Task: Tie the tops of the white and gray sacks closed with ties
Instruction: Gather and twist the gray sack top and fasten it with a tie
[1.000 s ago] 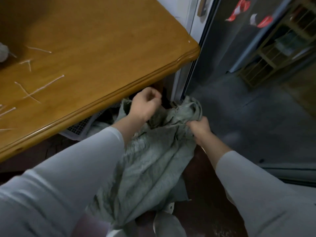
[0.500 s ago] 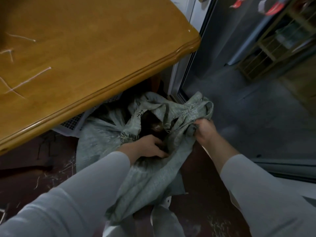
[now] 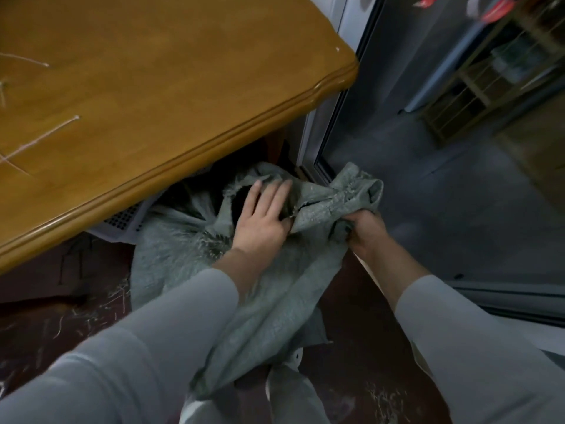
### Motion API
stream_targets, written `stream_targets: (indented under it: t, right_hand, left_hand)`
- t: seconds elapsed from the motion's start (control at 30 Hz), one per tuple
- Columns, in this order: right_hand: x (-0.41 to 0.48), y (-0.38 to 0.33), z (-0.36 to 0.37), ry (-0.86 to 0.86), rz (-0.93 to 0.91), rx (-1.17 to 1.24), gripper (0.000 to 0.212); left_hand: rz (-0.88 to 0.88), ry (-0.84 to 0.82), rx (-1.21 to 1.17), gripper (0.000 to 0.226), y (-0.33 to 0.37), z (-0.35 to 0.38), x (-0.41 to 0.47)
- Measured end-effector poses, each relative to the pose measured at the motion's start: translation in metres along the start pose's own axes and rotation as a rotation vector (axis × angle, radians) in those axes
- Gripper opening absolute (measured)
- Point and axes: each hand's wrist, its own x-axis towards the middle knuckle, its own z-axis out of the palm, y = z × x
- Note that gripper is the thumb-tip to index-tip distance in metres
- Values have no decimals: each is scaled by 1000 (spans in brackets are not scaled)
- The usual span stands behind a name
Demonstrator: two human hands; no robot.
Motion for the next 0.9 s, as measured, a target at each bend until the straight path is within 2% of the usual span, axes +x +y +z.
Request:
stream_targets:
  t: [0.03, 0.1, 0.17, 0.23, 0.27, 0.33, 0.4, 0.47, 0.5, 0.57, 0.6, 0.67, 0.7, 0.77, 0.83, 0.9]
  right_hand:
    - [-1, 0, 0, -8, -1, -7, 28]
    - [-3, 0, -2, -31, 10, -33, 27]
    - [-4, 2, -8, -43, 32, -79, 27]
    - [-6, 2, -12, -36, 34, -137, 25]
    - [-2, 2, -15, -10, 21, -161, 24]
    - [8, 2, -16, 65, -12, -203, 33]
    - [13, -2, -10, 86, -64, -312, 36]
    - [20, -5, -2, -30, -81, -481, 38]
    - [21, -7, 4, -149, -57, -560, 44]
    - [23, -7, 22, -403, -21, -752, 65]
    - [28, -3, 32, -469, -65, -908, 83]
    - [35, 10, 51, -497, -194, -1228, 118]
    - [35, 15, 61, -473, -246, -1289, 120]
    - [33, 23, 74, -449, -266, -1169, 99]
    - [28, 30, 82, -429, -218, -1019, 64]
    - [26, 33, 81, -294, -216, -946, 42]
  left_hand:
    - [111, 9, 52, 18, -5, -1, 6]
    - [234, -241, 119, 10, -12, -3, 22]
    - [199, -516, 152, 17, -16, -5, 40]
    - [41, -656, 20, 32, -22, -6, 46]
    - [-92, -633, -135, 33, -27, -4, 46]
    - [-407, -462, -503, 30, -36, -8, 45]
    - [-622, -328, -794, 35, -43, -14, 46]
    - [-787, -337, -1021, 54, -49, -21, 50]
    - [-857, -353, -1112, 62, -52, -22, 52]
    - [-937, -390, -1234, 65, -57, -24, 52]
    - [-942, -411, -1280, 62, -58, -27, 51]
    - [-901, -451, -1327, 56, -58, -32, 50]
    - [-867, -469, -1339, 53, -58, -35, 50]
    - [-810, -509, -1344, 46, -60, -39, 50]
    - [-809, -542, -1399, 42, -66, -40, 46]
    - [-884, -523, -1537, 43, -72, -38, 42]
